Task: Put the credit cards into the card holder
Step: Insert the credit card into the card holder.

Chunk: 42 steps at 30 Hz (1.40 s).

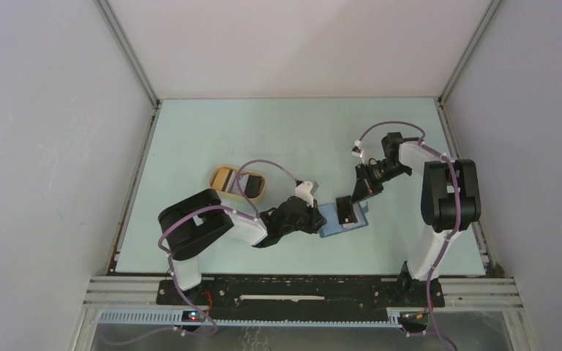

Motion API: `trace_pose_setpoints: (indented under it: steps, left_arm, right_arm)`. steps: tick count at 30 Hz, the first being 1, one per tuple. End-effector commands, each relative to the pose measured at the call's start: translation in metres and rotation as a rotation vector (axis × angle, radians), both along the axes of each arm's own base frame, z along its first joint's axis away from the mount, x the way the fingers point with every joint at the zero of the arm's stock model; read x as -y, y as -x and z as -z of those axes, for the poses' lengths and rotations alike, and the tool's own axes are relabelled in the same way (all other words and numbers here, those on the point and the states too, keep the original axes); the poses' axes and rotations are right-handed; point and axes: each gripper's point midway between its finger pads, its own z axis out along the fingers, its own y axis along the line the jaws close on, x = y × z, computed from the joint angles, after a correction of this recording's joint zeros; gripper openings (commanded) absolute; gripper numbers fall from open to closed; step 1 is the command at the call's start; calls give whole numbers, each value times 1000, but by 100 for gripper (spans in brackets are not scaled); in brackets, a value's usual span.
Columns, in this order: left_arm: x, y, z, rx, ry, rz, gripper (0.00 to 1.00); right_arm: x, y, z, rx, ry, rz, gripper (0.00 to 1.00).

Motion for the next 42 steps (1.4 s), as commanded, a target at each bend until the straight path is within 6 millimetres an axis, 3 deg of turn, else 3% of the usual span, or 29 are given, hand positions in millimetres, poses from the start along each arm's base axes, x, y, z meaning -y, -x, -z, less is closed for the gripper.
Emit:
trace_pose_setpoints:
  steps: [1,16,42]
  left_arm:
    - [-12,-1,20,-33,-71,-33,0]
    - [-12,-1,20,-34,-69,-28,0]
    - [-11,0,20,-34,-62,-21,0]
  right_arm:
    - [1,1,10,-5,51,-13,0]
    - [-3,5,18,-6,115,-45,0]
    - [-4,0,34,-28,252,49,0]
